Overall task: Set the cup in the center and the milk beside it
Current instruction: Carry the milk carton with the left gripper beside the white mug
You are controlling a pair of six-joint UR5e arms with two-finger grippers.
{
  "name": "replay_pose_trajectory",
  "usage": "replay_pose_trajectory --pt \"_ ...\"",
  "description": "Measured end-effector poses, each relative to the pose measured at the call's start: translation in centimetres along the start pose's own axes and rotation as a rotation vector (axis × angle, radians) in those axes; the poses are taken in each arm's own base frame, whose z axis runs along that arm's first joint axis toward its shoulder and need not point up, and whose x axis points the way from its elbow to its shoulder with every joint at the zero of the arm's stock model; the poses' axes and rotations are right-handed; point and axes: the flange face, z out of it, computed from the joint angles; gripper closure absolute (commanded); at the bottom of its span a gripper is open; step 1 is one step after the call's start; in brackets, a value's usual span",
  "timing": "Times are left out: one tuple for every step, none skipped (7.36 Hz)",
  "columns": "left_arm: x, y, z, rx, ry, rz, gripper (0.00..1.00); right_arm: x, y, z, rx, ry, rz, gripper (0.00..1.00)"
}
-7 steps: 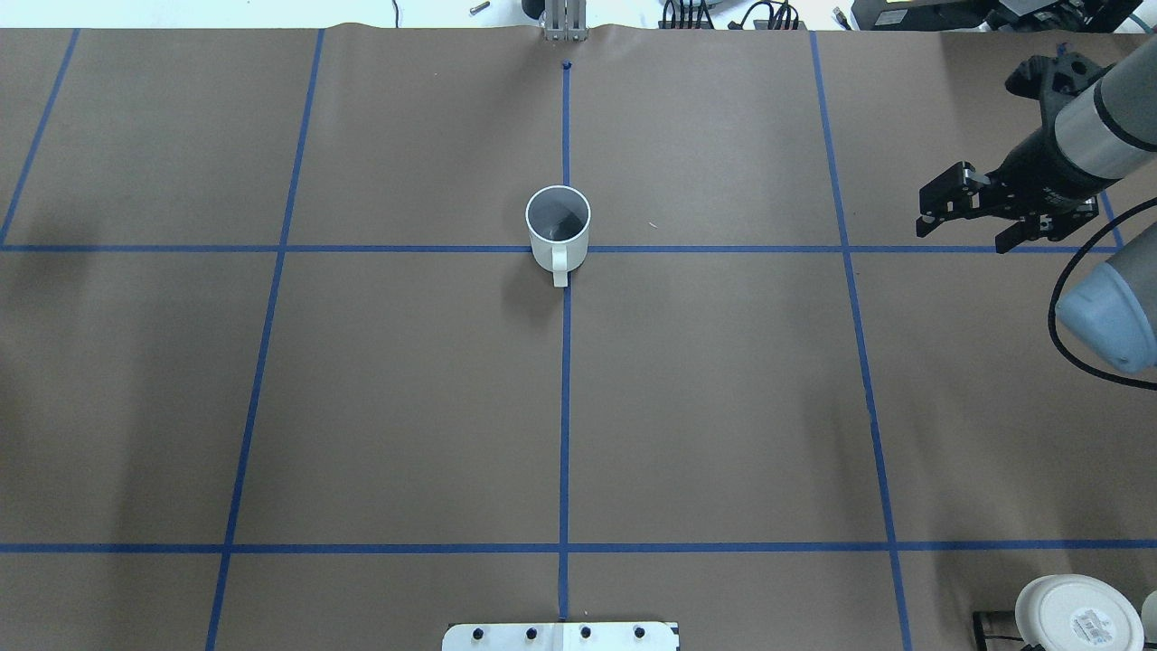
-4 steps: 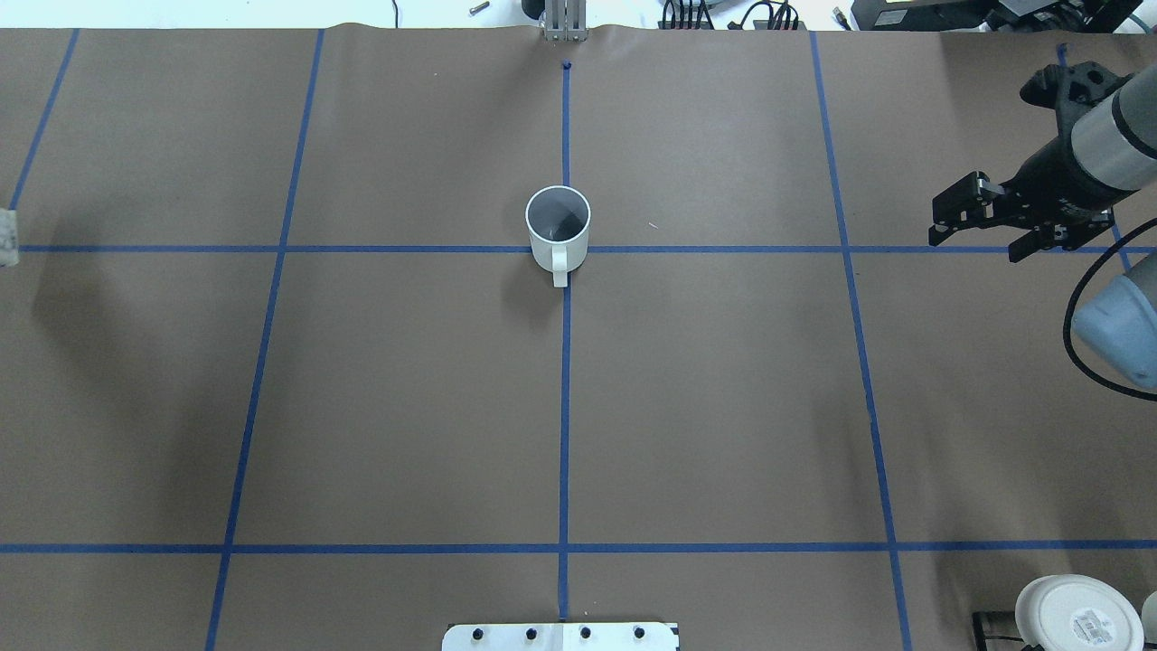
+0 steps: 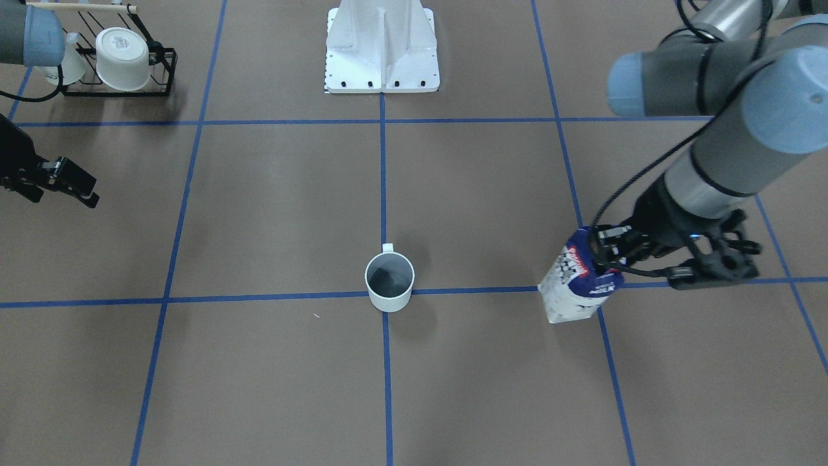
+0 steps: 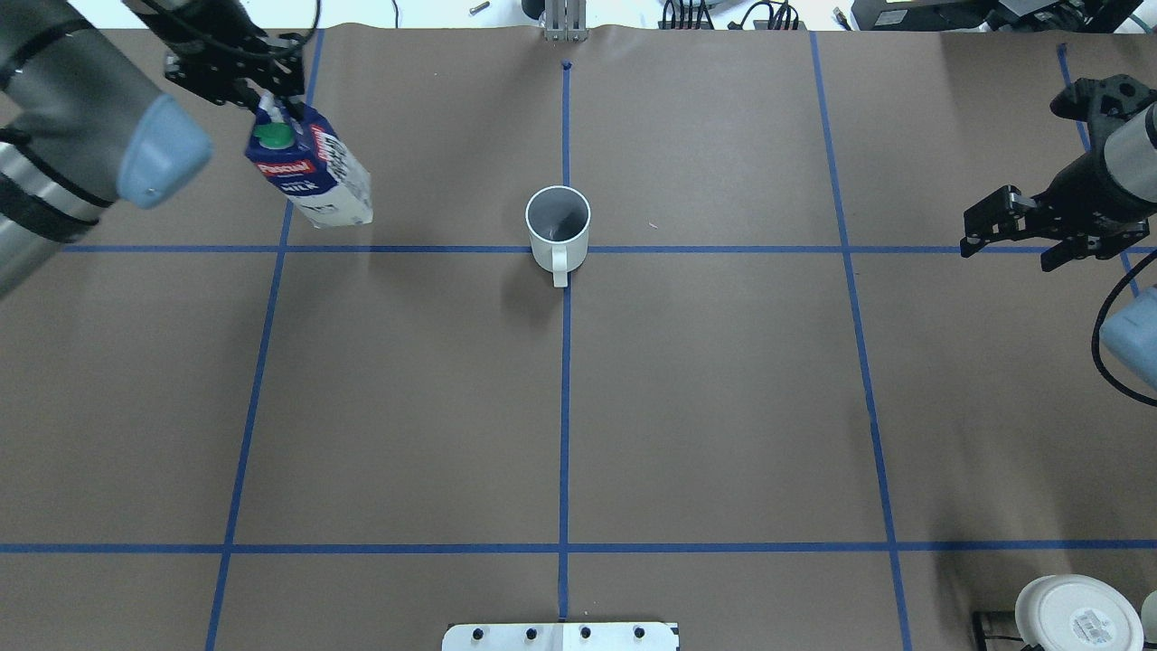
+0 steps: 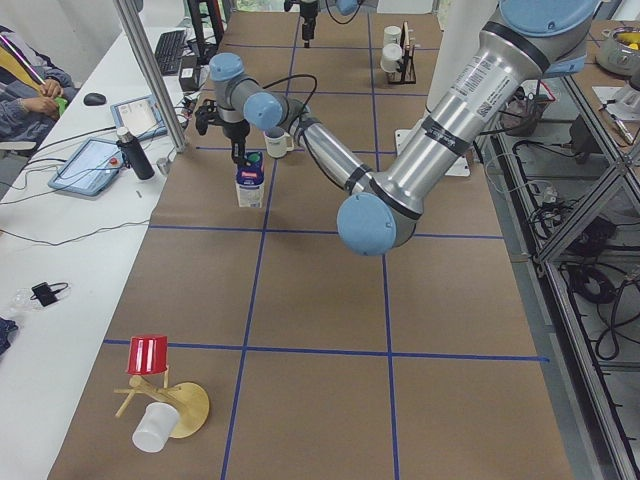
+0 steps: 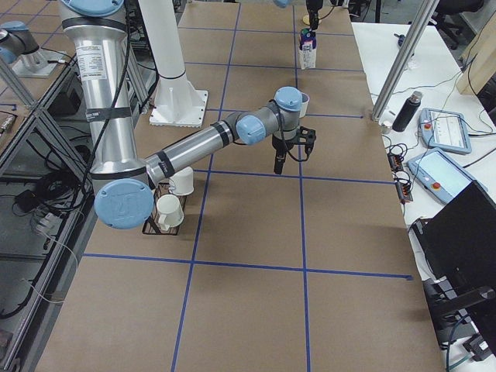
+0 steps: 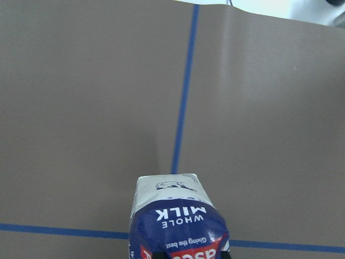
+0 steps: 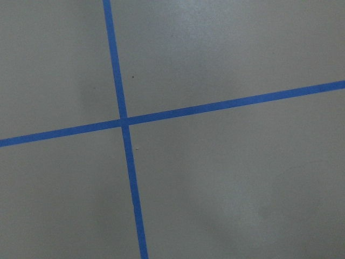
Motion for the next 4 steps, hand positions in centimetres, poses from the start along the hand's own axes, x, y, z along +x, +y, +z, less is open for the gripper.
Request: replay_pose_trajectory --pt "6.1 -0.1 0.8 -0.024 0.007 0.003 1.00 0.5 0.0 0.1 0.002 0.009 -0.010 0.00" --pt "10.8 -0.3 1.2 -0.043 0.012 0.001 1.00 0.8 0.0 0.2 0.003 0.014 -0.013 0.00" --pt "13.3 -0.1 1.4 -0.054 0.015 0.000 1.00 1.0 0.0 0.2 0.003 0.016 -0.013 0.00" --pt "14.5 0.3 1.8 -0.063 0.014 -0.001 1.00 1.0 0.0 0.2 0.003 0.016 -0.014 0.00"
